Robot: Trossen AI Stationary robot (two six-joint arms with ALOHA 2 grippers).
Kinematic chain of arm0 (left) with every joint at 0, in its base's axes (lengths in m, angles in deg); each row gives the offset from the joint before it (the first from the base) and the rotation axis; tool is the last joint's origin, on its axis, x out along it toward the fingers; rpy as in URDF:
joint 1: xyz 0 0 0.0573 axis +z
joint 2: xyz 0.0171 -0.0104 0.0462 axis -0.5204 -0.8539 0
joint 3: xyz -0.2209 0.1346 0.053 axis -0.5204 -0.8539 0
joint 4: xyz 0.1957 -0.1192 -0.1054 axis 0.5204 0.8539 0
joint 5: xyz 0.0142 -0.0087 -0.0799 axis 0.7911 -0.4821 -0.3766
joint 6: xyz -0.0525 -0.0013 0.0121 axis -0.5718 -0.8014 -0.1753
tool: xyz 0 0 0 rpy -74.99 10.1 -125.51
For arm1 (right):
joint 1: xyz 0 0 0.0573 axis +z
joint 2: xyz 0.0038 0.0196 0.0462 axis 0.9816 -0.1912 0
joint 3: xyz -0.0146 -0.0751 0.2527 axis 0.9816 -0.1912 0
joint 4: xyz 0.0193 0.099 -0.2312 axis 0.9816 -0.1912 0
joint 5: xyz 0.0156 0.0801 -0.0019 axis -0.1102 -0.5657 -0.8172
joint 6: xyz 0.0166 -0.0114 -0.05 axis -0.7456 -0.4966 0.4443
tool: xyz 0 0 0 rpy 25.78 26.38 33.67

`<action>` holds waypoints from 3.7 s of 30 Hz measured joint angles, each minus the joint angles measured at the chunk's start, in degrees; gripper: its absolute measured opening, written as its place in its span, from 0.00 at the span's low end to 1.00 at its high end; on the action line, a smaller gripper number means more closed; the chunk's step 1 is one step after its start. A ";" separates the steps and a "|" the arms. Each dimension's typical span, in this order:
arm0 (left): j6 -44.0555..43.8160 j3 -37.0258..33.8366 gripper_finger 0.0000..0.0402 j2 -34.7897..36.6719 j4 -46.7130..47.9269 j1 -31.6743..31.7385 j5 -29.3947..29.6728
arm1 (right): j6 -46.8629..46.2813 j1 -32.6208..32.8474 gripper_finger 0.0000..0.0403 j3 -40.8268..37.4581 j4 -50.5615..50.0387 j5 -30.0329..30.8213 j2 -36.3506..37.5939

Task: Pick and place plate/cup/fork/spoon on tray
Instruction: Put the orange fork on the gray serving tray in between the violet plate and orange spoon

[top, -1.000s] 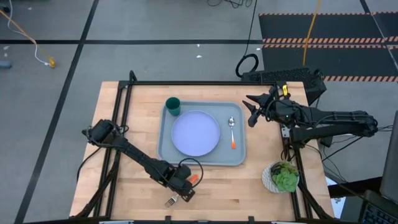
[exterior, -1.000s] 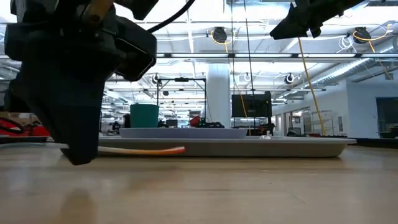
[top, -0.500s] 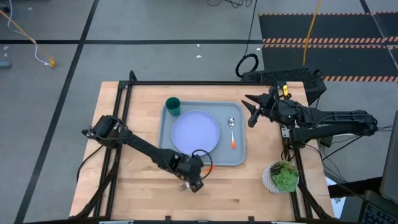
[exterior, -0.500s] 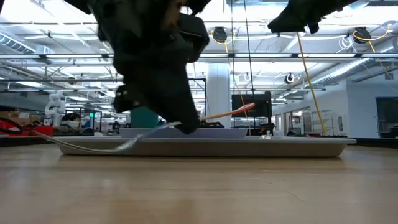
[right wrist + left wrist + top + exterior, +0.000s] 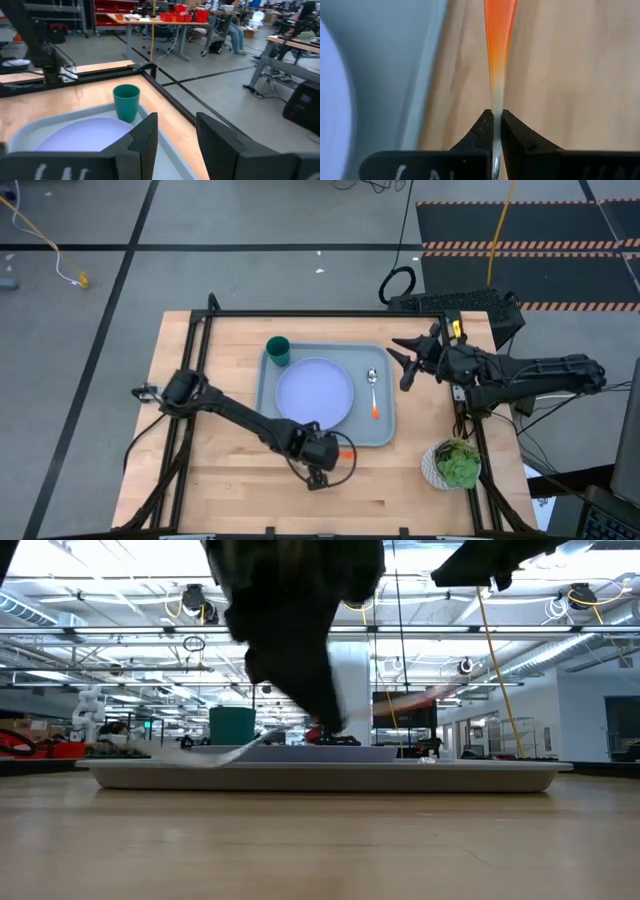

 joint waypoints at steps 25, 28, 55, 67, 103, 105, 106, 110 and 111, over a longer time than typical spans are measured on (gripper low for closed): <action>22.66 4.91 0.15 -2.69 -1.47 4.62 -4.39 | -3.02 7.06 0.32 2.20 -3.79 -7.50 -3.07; 21.87 4.91 0.15 1.13 0.36 4.28 -1.28 | -2.95 10.37 0.32 6.22 -8.45 -7.53 -7.26; 32.03 -40.28 0.16 46.52 -58.49 -8.86 25.89 | -9.16 17.88 0.32 38.77 -33.48 -24.03 -55.63; 33.74 -56.50 0.16 53.43 -70.84 -9.18 20.59 | -10.95 16.28 0.32 48.60 -30.27 -28.23 -67.54; 37.88 -56.66 0.16 54.34 -70.98 -12.60 18.89 | -15.27 16.91 0.32 58.22 -37.20 -31.53 -82.12; 37.39 -56.66 0.16 54.34 -70.98 -12.60 18.89 | -15.57 16.91 0.32 57.37 -35.37 -31.54 -82.10; 37.05 -56.66 0.16 54.34 -70.98 -12.60 18.89 | -15.65 16.91 0.32 56.91 -34.54 -31.54 -82.08; 35.97 -56.66 0.16 54.31 -70.98 -12.60 18.89 | -15.66 16.91 0.32 55.33 -32.12 -31.52 -82.10; 35.73 -56.66 0.16 54.31 -70.98 -12.60 18.89 | -15.67 16.91 0.32 55.07 -31.60 -31.52 -82.10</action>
